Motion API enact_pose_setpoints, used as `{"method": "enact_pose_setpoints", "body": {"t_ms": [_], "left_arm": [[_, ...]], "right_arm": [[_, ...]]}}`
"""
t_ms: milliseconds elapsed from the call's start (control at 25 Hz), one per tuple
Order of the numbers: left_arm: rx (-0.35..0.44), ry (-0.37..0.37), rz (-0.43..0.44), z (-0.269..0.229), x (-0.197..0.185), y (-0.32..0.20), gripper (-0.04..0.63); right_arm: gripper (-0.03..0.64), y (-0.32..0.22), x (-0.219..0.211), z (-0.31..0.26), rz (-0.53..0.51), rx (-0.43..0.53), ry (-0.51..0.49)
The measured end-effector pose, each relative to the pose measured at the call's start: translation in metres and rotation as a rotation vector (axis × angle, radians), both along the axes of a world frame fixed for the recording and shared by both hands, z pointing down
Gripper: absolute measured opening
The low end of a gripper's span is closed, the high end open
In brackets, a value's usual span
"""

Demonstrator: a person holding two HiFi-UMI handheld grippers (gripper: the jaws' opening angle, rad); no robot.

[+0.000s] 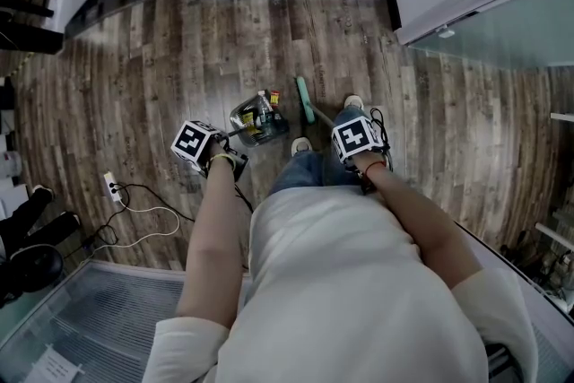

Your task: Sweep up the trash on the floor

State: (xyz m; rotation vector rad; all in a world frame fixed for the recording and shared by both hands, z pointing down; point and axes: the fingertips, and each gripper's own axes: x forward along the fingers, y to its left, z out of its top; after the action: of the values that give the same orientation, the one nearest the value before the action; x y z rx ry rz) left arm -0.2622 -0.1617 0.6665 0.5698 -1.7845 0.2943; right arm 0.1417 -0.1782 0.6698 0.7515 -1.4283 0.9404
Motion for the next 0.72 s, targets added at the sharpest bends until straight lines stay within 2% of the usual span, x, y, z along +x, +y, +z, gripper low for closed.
{"method": "enact_pose_setpoints", "body": {"t_ms": [560,720], "left_arm": [[0.005,0.001,-0.002,-0.0011,0.0001,-0.0016,0.109],[0.003,0.003,-0.003,-0.0004,0.0,-0.0011,0.109]], "right_arm": [[0.097,0.0018,0.0093,0.008,0.104,-0.049,-0.018],[0.097,0.0012,0.0099,0.0086,0.078,-0.048,-0.01]]}}
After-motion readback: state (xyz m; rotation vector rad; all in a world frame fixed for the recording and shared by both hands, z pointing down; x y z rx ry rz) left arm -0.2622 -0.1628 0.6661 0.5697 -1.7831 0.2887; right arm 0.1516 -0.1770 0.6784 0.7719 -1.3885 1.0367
